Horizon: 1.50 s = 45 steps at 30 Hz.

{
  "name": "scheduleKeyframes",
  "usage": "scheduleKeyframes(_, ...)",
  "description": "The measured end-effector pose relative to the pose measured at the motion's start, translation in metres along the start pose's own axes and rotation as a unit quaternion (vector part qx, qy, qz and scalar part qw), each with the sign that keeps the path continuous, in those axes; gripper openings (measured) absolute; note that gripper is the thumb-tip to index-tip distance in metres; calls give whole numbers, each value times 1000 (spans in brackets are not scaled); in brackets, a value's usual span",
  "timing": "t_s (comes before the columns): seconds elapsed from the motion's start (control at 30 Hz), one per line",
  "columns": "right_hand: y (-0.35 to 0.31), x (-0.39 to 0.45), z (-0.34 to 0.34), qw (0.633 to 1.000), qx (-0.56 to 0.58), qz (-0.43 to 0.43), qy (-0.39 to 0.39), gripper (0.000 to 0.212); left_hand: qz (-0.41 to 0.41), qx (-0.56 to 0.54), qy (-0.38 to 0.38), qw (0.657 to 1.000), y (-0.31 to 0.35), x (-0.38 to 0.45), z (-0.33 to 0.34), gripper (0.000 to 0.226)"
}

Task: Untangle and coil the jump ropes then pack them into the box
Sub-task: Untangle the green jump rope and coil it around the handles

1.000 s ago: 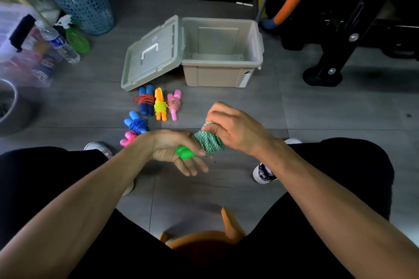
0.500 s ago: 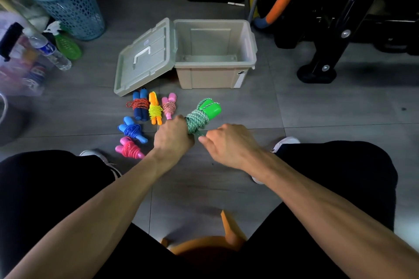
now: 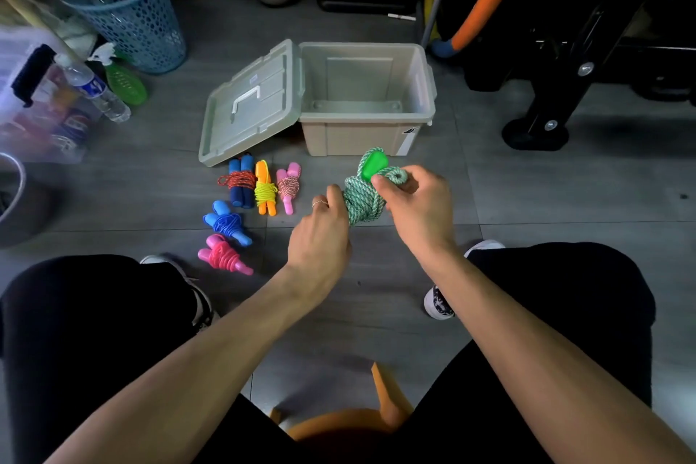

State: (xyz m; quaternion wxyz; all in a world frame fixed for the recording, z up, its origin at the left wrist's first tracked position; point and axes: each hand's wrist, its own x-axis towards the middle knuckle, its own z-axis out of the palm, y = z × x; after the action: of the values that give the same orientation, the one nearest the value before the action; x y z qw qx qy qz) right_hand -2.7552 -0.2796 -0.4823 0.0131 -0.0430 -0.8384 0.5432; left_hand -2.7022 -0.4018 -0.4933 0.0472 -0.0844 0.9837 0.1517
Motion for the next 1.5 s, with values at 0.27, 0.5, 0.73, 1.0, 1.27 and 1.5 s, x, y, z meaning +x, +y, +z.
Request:
scheduleKeyframes(0.27, -1, 1, 3, 995, -14, -75, 71, 28, 11, -44, 28, 999, -3, -5, -2, 43)
scheduleKeyframes(0.5, -2, -5, 4, 982, -52, -172, 56, 8, 15, -75, 57, 995, -4, -7, -5, 51)
scheduleKeyframes(0.73, 2, -5, 3, 945, -155, -285, 33, 27, 24, -101, 111, 988, -12, 0, -13, 63)
scheduleKeyframes(1.0, -11, -11, 1, 933, -211, -290, 10, 25, 60, -46, 113, 991, -13, -4, -12, 68)
scheduleKeyframes(1.27, -21, -7, 1, 981, -144, -118, -45, 28, 86, 48, 133, 986, -16, -3, -19, 71)
scheduleKeyframes(1.5, -15, -10, 11, 977, -165, -129, -50, 10, 99, 69, 130, 984, -20, -3, -13, 70)
